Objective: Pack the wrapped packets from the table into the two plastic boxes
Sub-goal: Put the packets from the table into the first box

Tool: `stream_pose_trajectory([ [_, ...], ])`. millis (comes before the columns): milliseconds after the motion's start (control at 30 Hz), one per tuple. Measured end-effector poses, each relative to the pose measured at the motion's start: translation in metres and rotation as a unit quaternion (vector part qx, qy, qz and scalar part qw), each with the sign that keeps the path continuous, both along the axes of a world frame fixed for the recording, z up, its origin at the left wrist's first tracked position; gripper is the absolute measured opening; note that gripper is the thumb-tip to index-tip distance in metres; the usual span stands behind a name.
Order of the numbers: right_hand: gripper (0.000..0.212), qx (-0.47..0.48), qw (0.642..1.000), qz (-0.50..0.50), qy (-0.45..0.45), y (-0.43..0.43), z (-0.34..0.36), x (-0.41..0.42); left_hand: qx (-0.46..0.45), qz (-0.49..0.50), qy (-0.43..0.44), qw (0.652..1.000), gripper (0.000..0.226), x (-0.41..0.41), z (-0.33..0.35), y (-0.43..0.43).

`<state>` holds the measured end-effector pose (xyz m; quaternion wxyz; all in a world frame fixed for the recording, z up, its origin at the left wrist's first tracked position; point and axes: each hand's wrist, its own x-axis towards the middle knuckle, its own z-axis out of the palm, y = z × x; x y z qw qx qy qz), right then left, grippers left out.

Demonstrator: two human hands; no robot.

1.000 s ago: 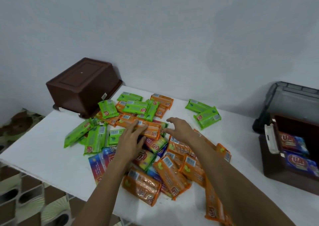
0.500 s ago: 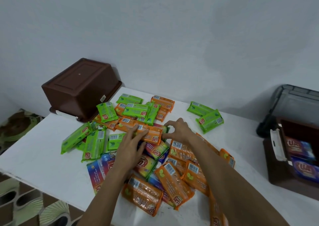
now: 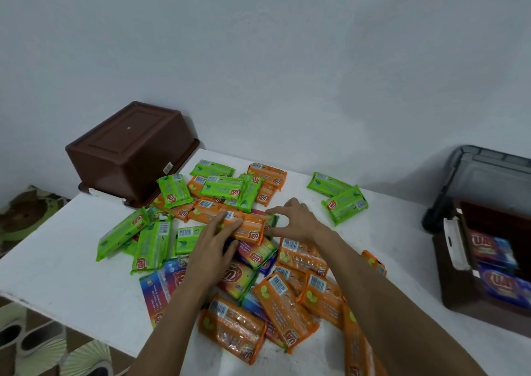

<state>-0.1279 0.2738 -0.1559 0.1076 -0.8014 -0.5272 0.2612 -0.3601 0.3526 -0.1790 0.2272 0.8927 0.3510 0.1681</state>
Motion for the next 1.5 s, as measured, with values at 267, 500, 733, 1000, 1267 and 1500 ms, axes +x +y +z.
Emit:
stream_pose_trajectory([
  [267, 0.069, 0.004, 0.999, 0.009, -0.042, 0.007, 0.0, 0.003, -0.012, -0.001, -0.003, 1.0, 0.047, 0.0, 0.0, 0.0],
  [500, 0.07, -0.029, 0.995, 0.024, -0.089, 0.001, 0.006, 0.034, -0.014, -0.004, 0.007, 1.0, 0.048, -0.001, -0.001, 0.003],
  [733, 0.085, -0.027, 0.992, 0.034, -0.118, 0.0, 0.004, 0.029, -0.001, -0.007, -0.008, 1.0, 0.047, 0.0, -0.002, 0.003],
  [1000, 0.061, 0.11, 0.99, -0.075, 0.04, -0.017, 0.008, 0.028, 0.005, -0.022, 0.023, 0.999, 0.053, -0.002, 0.002, 0.003],
  [1267, 0.049, 0.257, 0.877, -0.217, 0.342, -0.034, 0.021, 0.009, -0.03, -0.076, 0.102, 0.991, 0.075, -0.008, 0.017, 0.017],
  [1500, 0.049, 0.3, 0.782, -0.295, 0.46, -0.041, 0.028, 0.001, -0.011, -0.019, 0.1, 0.995, 0.07, 0.016, 0.018, 0.011],
])
